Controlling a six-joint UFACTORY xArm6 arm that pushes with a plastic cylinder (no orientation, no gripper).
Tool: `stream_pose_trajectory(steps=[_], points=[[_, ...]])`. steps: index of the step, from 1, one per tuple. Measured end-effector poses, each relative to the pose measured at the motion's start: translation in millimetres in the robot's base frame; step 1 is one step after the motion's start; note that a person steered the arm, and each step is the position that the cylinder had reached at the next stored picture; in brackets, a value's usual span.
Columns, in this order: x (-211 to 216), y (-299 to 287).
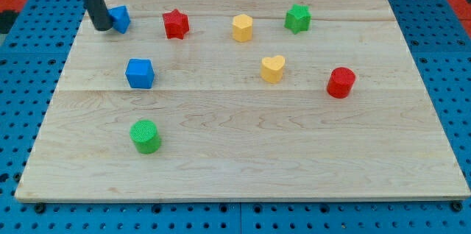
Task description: Push the blue triangle towards the top center
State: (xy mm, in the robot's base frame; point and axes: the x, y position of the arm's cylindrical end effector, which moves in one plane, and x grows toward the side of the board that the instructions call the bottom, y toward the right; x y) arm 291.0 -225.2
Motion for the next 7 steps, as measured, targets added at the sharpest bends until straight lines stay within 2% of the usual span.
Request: stream_pose_trajectory(steps=[1,2,3,5,6,7], points=[[-19,30],[-30,-14],[-35,-12],[-37,190],[-30,175],[-18,117]])
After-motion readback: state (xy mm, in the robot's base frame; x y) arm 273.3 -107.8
